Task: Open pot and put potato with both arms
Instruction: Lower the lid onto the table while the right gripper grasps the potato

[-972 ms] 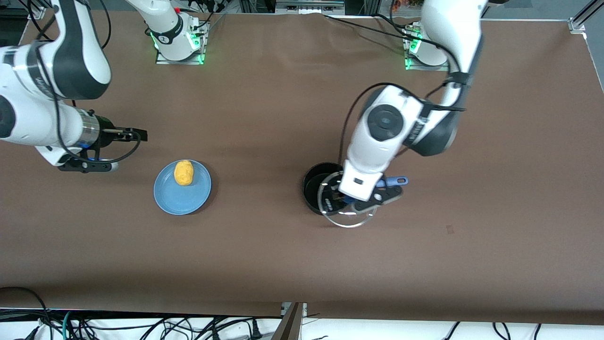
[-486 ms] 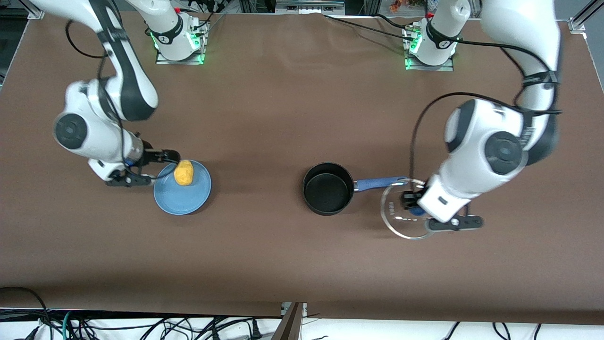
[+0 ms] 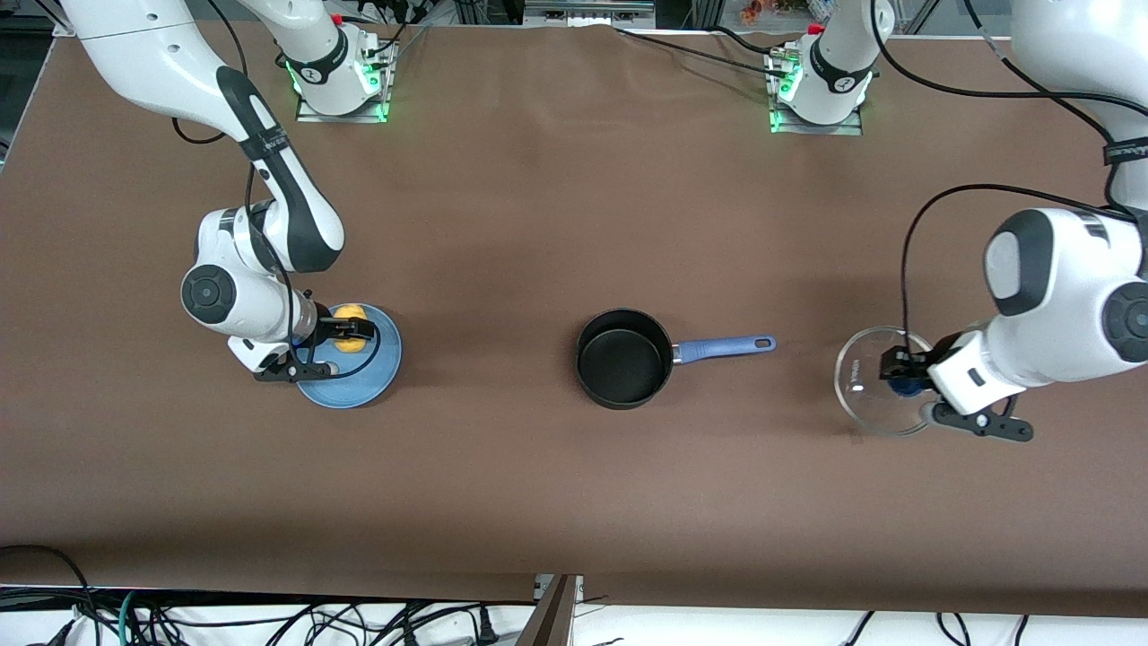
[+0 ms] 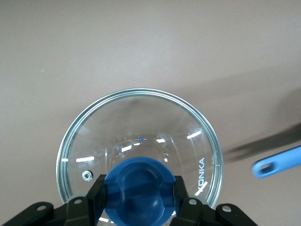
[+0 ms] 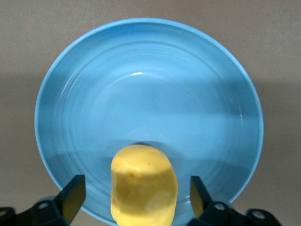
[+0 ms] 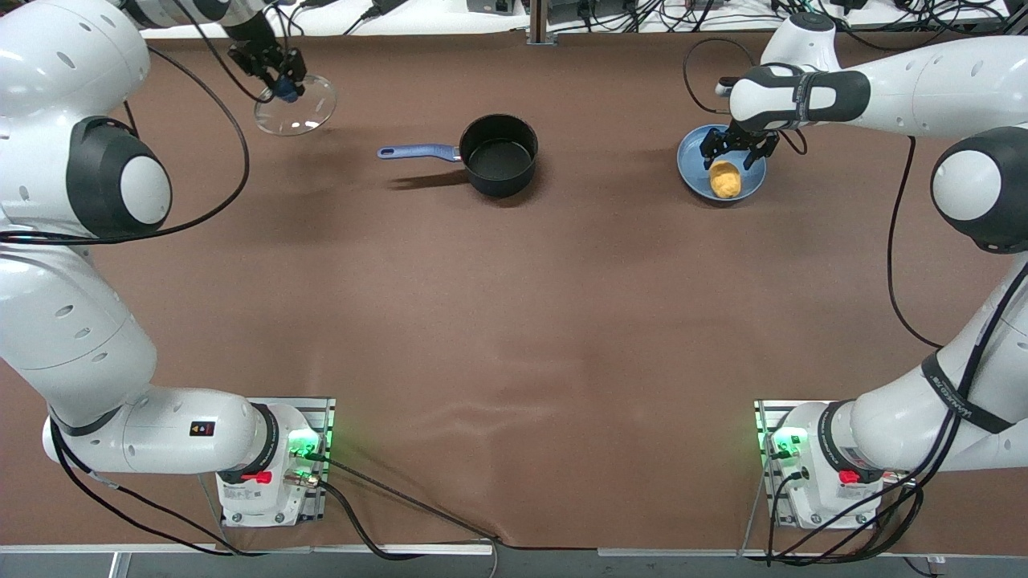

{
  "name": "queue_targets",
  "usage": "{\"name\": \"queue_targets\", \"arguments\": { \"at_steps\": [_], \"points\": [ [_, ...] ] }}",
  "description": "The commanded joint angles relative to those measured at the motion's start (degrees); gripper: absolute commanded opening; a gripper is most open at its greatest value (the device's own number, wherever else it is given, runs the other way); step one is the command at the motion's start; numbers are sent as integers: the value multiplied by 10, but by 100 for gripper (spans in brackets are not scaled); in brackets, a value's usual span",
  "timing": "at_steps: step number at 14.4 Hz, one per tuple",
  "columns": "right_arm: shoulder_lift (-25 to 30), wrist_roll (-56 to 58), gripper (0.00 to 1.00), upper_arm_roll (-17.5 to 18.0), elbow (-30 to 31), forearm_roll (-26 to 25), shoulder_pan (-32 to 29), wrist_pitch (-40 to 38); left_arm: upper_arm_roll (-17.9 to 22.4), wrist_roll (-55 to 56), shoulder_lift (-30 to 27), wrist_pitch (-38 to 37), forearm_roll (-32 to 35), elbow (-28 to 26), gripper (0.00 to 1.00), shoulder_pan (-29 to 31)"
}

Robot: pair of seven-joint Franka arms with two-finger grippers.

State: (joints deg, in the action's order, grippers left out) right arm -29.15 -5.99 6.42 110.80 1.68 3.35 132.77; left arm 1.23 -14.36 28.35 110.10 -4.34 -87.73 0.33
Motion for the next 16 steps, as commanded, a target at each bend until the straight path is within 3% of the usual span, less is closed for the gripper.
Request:
{"name": "queue_targets", "arguments": {
  "at_steps": [1,4,6,8,10,14,16],
  "points": [
    [-8,-1,80,1,-6,7,1,-1,-3,-52,-26,56,-3,-73,39,29],
    [-21,-1,76,1,-4,7,0,9,-3,-107,-24,147,-8,-149,40,73],
    [-22,0,72,2,-4,7,-1,9,-3,-117,-17,162,-8,-167,40,88],
    [-21,3,59,1,-9,6,-1,4,-3,-131,-8,176,-8,-171,40,103],
    [-19,5,57,3,-30,9,-4,-26,-3,-146,1,201,-11,-183,39,110],
    [-24,-24,56,3,-149,136,10,-179,-3,-162,20,230,-12,-191,40,125],
    [-28,-96,56,7,-165,205,25,-197,-3,-166,31,241,-12,-191,40,129]
  ]
}}
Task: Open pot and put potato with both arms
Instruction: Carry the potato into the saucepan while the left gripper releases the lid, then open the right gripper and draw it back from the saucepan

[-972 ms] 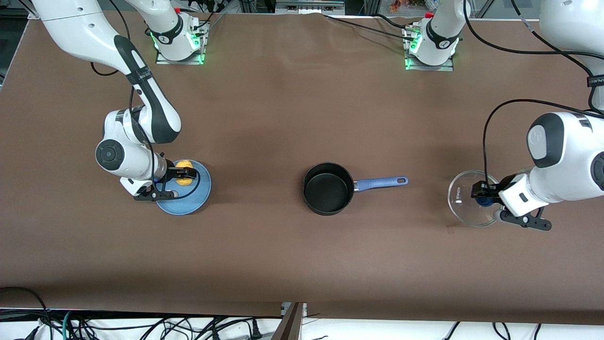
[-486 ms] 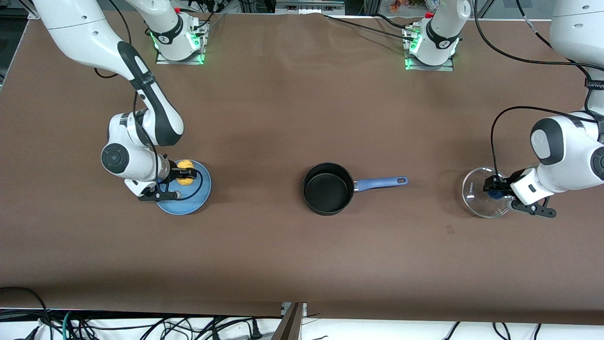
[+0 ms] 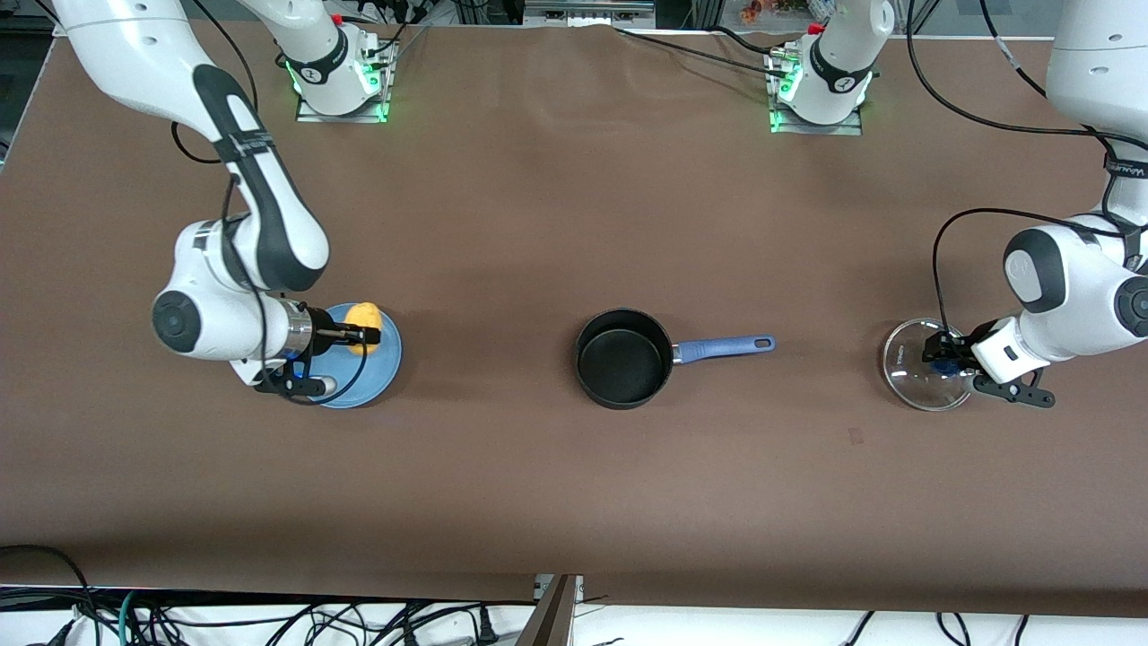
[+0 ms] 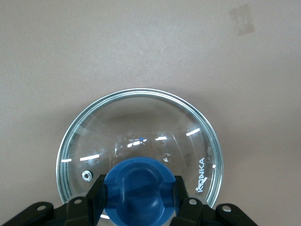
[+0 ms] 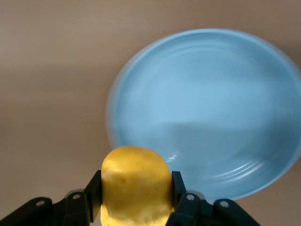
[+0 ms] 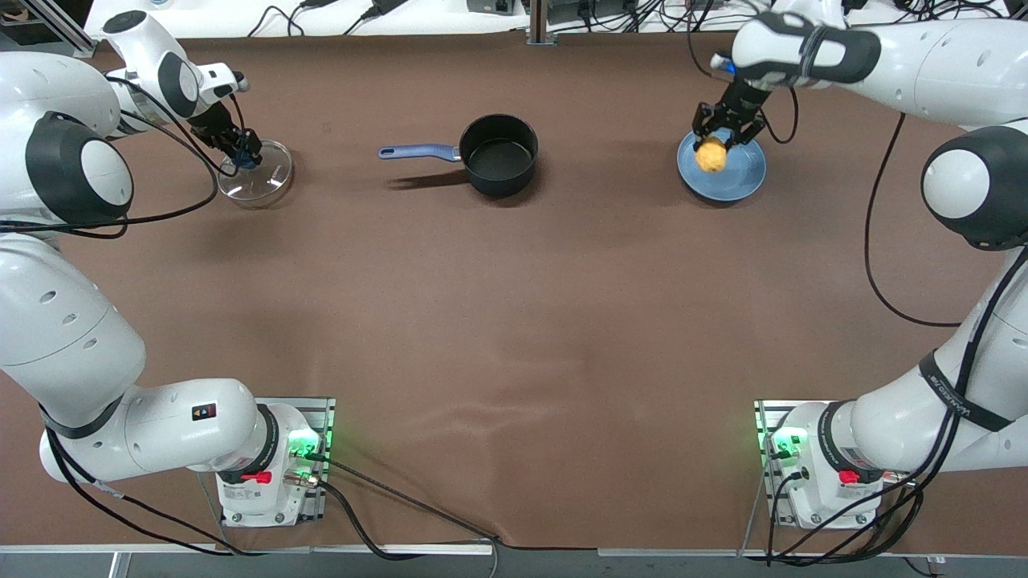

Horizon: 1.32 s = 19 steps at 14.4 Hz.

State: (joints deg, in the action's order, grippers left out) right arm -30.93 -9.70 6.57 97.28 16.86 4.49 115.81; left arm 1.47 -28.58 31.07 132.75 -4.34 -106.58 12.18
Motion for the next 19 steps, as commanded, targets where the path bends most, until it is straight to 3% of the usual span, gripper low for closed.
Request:
{"name": "queue_targets", "arguments": {
  "at_steps": [1,2,4,5,9,11,13,15,17,19],
  "points": [
    [-11,-97,56,16,-38,92,28,-21,-5,-24,6,15,-15,-3,42,11],
    [-18,-141,56,19,-51,121,51,-13,-5,-24,6,15,-22,-3,53,12],
    [-41,-240,57,21,-88,151,98,39,-5,-23,4,9,-23,3,96,12],
    [-57,-291,57,22,-106,161,129,76,-6,-17,-1,5,-23,6,100,12],
    [-167,-474,60,20,-222,171,271,293,-13,53,-59,-123,-14,65,100,-11],
    [-185,-481,64,19,-225,170,293,363,-13,102,-116,-208,10,82,100,-34],
    [-192,-469,76,19,-225,156,293,368,-13,169,-165,-274,59,93,100,-58],
    [-193,-458,100,19,-225,107,292,367,-15,210,-207,-326,62,99,100,-66],
    [-193,-450,100,19,-225,43,287,365,-22,213,-221,-385,65,141,100,-66],
    [-186,-450,100,18,-225,34,279,362,-21,214,-220,-455,66,196,100,-74]
  ]
}}
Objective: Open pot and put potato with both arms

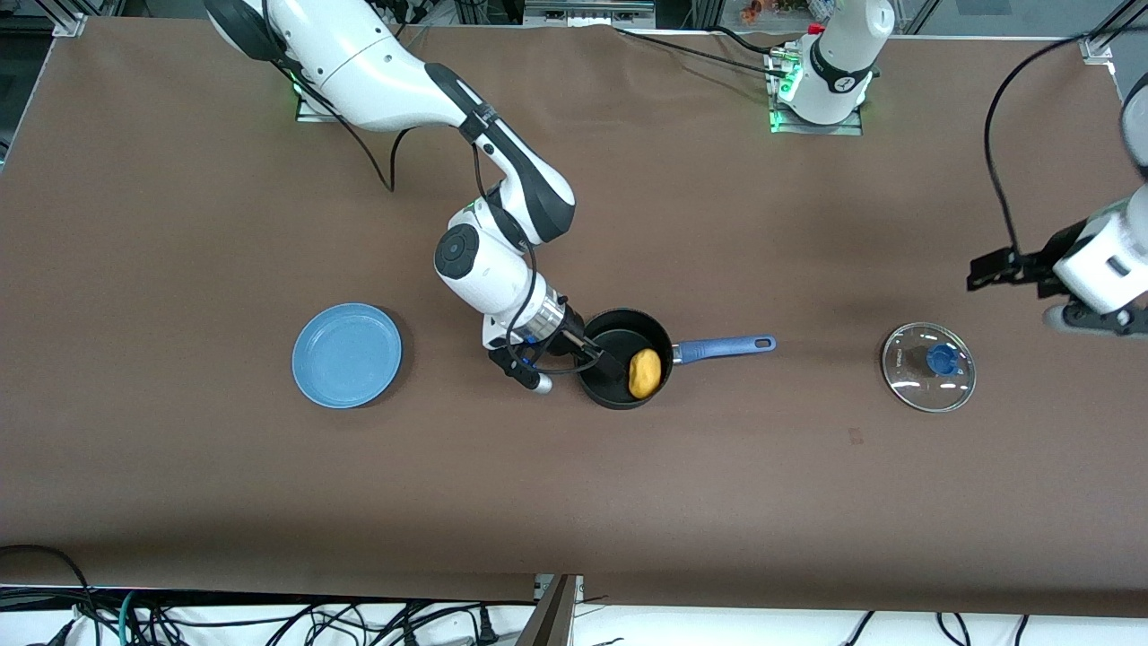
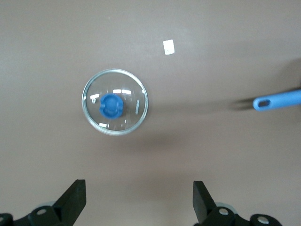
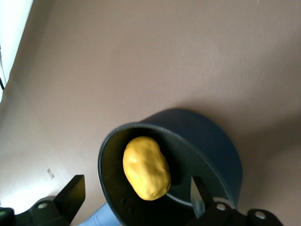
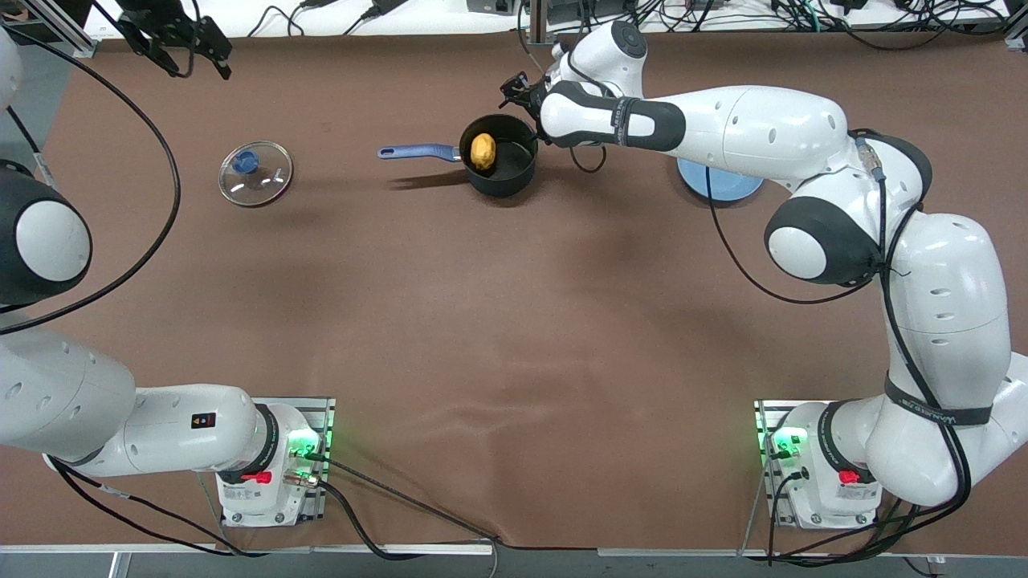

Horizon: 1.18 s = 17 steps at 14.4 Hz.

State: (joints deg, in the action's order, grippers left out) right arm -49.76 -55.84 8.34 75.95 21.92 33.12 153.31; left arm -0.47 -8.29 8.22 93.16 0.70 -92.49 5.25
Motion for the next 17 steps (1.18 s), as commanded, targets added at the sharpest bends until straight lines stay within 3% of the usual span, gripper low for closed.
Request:
{"name": "queue_targets", "arguments": {
  "at_steps": [1,3,5,8,10,12,14,17],
  "points": [
    [9,12,100,-1,-12,-19,-16,-23,0,15,7,-81,15,72,100,-5],
    [34,18,100,-3,-11,-49,-32,-77,-1,39,7,-118,13,102,100,-5],
    [74,95,100,-6,-10,-85,-66,-217,-1,59,6,-130,9,106,100,-2],
    [140,177,100,-23,9,-85,-96,-345,-3,59,16,-131,7,108,100,-3],
    [207,234,100,-58,65,-90,-96,-411,-4,57,17,-131,4,110,100,-4],
    [333,335,100,-97,204,-88,-96,-413,-8,59,25,-131,-3,128,100,-6],
    [446,373,100,-124,288,-91,-96,-444,-10,59,36,-132,3,144,100,-19],
    [504,404,100,-161,273,-164,-96,-550,-9,57,36,-132,0,144,100,-17]
  ]
}}
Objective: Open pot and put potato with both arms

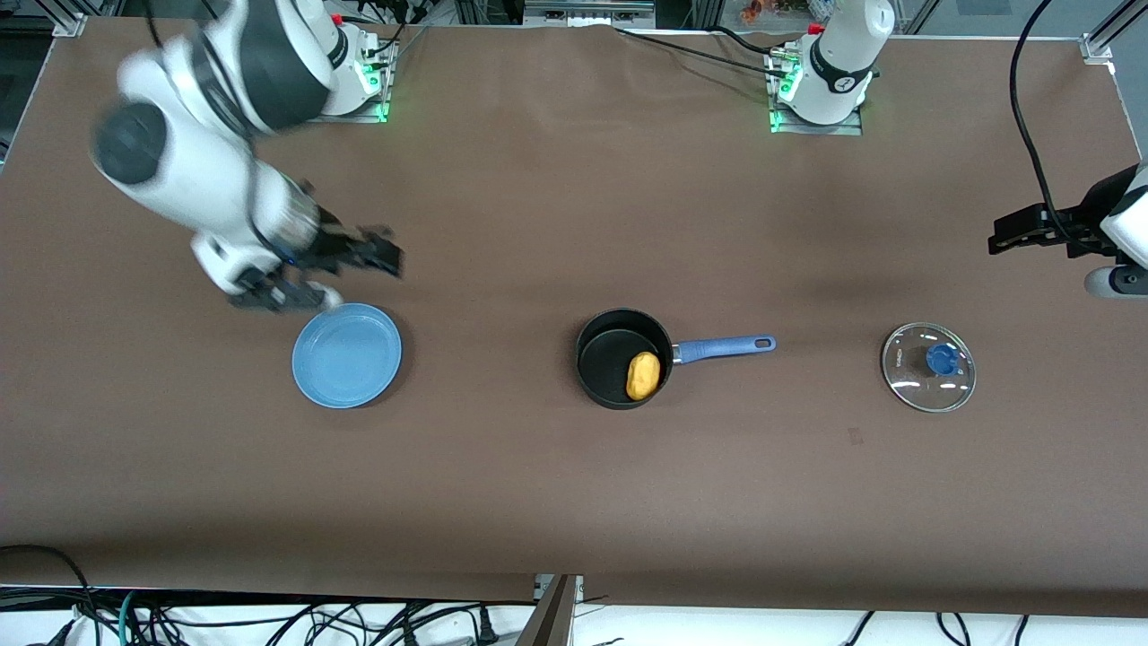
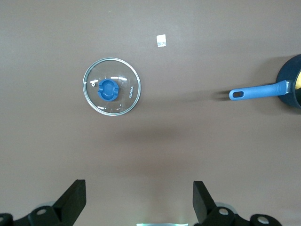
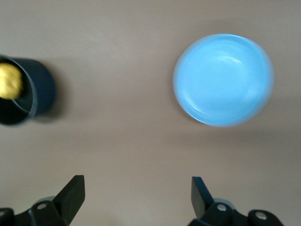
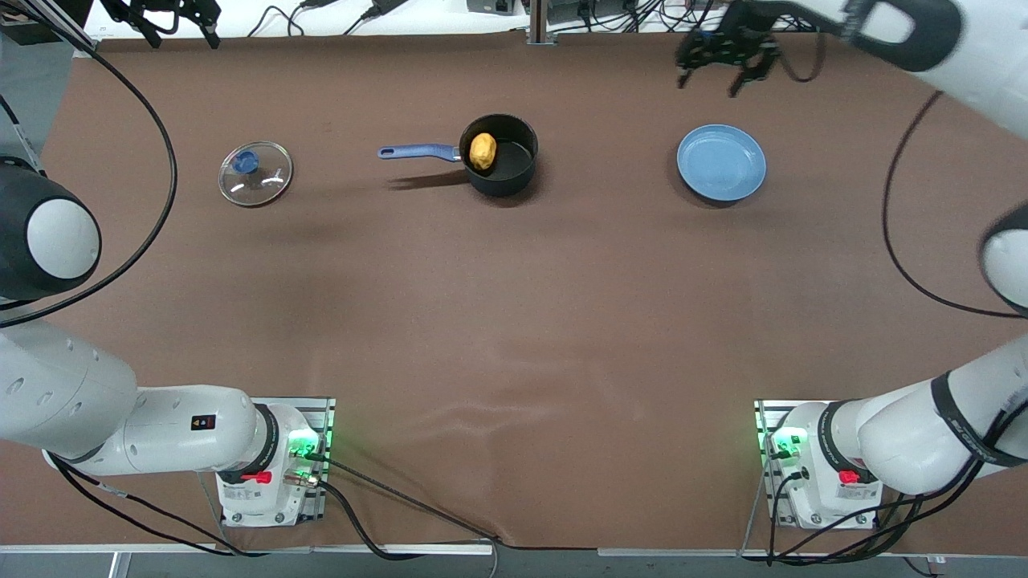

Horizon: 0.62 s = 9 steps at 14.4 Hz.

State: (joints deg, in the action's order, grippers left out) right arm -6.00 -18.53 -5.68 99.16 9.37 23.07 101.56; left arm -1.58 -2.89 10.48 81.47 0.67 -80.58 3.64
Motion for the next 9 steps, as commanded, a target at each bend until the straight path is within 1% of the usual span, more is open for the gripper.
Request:
{"name": "queue_targets", "arguments": {
  "at_steps": [1,3,4,5,6,7,8,9],
  "points": [
    [84,61,100,-39,41,-39,5,-51,2,3,13,-15,2,25,100,-3],
    [96,75,100,-65,38,-47,5,-73,2,3,13,-15,3,25,100,0],
    [97,88,100,-83,26,-48,5,-84,3,2,13,-15,3,25,100,2],
    [92,107,100,-92,4,-58,5,-94,3,2,14,-15,4,25,100,3],
    [83,120,100,-93,-21,-85,4,-105,4,3,14,-15,4,25,100,1],
    [74,129,100,-98,-44,-100,0,-110,4,3,14,-15,6,26,100,-1],
    [64,131,100,-100,-59,-105,-3,-113,4,3,14,-15,6,26,100,-3],
    [56,133,100,-101,-69,-99,-3,-116,3,4,14,-15,5,26,100,-1]
  ]
}}
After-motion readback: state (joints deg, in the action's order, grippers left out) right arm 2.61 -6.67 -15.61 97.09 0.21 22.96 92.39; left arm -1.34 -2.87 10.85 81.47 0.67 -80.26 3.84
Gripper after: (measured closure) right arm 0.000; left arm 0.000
